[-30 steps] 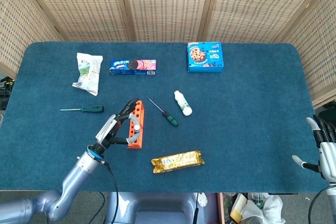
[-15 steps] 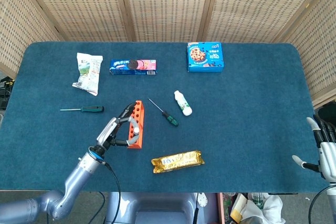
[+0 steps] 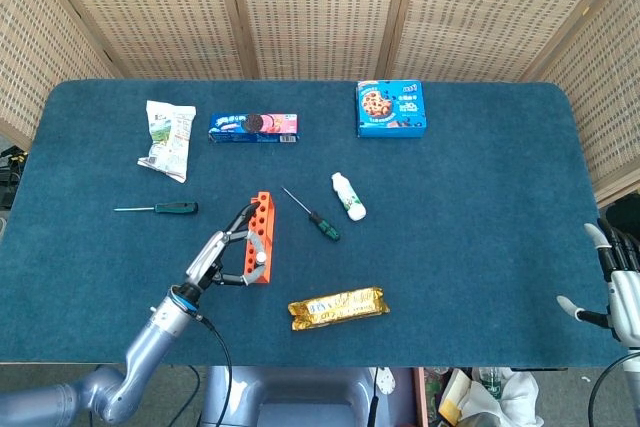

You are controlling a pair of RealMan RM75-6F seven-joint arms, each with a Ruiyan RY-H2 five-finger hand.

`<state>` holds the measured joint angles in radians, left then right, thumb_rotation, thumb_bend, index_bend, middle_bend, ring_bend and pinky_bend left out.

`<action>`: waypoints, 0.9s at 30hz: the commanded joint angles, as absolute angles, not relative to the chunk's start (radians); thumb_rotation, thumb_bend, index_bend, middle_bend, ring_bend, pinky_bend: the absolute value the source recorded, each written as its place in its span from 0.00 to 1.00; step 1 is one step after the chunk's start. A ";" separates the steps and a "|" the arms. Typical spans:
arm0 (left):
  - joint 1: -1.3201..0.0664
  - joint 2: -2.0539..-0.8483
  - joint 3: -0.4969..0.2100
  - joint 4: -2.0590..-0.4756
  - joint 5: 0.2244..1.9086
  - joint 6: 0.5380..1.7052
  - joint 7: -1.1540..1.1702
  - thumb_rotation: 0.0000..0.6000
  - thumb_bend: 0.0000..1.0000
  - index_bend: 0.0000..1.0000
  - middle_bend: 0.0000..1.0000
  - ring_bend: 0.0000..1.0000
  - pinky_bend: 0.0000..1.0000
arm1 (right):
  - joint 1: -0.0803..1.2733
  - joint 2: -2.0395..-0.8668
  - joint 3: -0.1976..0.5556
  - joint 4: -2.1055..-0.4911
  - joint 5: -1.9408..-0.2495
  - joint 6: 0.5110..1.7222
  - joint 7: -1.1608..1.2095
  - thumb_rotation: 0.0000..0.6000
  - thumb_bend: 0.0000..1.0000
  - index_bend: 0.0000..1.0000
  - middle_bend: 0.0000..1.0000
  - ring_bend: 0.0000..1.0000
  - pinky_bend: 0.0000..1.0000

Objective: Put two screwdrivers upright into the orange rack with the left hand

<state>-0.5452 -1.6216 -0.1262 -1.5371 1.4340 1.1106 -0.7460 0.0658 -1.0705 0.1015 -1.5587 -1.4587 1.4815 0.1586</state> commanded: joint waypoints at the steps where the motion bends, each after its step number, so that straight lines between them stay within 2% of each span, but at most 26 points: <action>1: -0.543 -1.624 -0.127 -1.536 1.425 1.109 -0.724 1.00 0.39 0.69 0.00 0.00 0.00 | 0.066 -1.070 0.102 -1.559 -1.459 1.482 0.159 1.00 0.00 0.00 0.00 0.00 0.00; 11: -0.544 -1.609 -0.129 -1.564 1.396 1.081 -0.667 1.00 0.39 0.60 0.00 0.00 0.00 | 0.065 -1.070 0.101 -1.558 -1.460 1.483 0.163 1.00 0.00 0.00 0.00 0.00 0.00; 14: -0.545 -1.604 -0.128 -1.571 1.392 1.073 -0.652 1.00 0.35 0.58 0.00 0.00 0.00 | 0.065 -1.070 0.101 -1.557 -1.460 1.482 0.163 1.00 0.00 0.00 0.00 0.00 0.00; 18: -0.546 -1.598 -0.125 -1.580 1.396 1.068 -0.645 1.00 0.27 0.50 0.00 0.00 0.00 | 0.065 -1.071 0.101 -1.557 -1.459 1.482 0.163 1.00 0.00 0.00 0.00 0.00 0.00; 27: -0.538 -1.591 -0.125 -1.592 1.410 1.089 -0.617 1.00 0.22 0.33 0.00 0.00 0.00 | 0.064 -1.070 0.101 -1.557 -1.460 1.484 0.163 1.00 0.00 0.00 0.00 0.00 0.00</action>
